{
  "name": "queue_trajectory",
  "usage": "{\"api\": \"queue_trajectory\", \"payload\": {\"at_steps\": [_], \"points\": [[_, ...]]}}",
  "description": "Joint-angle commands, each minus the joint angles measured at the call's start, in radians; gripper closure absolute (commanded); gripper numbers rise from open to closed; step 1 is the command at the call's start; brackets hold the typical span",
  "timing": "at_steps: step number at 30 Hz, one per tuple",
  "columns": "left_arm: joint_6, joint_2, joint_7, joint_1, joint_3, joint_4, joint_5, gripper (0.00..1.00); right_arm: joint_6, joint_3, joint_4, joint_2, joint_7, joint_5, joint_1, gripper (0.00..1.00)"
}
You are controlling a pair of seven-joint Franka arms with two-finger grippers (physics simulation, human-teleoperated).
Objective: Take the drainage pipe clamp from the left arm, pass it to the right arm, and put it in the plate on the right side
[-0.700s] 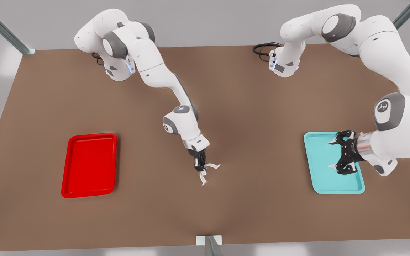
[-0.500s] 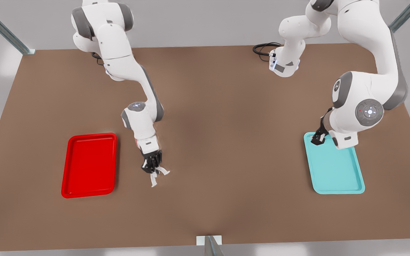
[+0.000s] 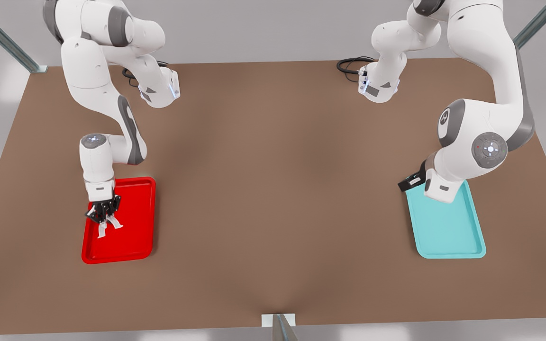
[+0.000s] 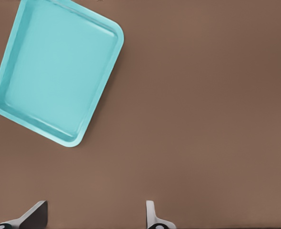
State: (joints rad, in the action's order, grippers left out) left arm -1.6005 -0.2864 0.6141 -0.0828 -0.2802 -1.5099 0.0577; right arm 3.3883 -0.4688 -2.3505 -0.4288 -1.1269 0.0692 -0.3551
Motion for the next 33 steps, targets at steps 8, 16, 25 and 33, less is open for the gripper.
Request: {"api": "queue_trajectory", "payload": {"at_steps": [8,16,25,33], "points": [[-0.01,-0.011,-0.407,-0.002,-0.001,0.0,0.004,0.0,0.131,0.003,0.013,-0.028,-0.533,-0.003,0.002,0.23],[-0.007,-0.01,-0.407,-0.003,-0.001,0.004,0.005,0.0,-0.29,0.027,0.23,0.076,-0.478,-0.017,-0.008,0.21],[0.231,-0.01,-0.415,-0.035,-0.002,0.028,-0.075,0.0,-2.144,0.056,0.985,0.303,1.154,-0.1,-0.062,0.0],[0.364,-0.01,-0.416,-0.025,-0.004,0.077,-0.079,0.0,-2.043,0.056,0.921,0.317,1.153,-0.092,-0.085,0.0]]}}
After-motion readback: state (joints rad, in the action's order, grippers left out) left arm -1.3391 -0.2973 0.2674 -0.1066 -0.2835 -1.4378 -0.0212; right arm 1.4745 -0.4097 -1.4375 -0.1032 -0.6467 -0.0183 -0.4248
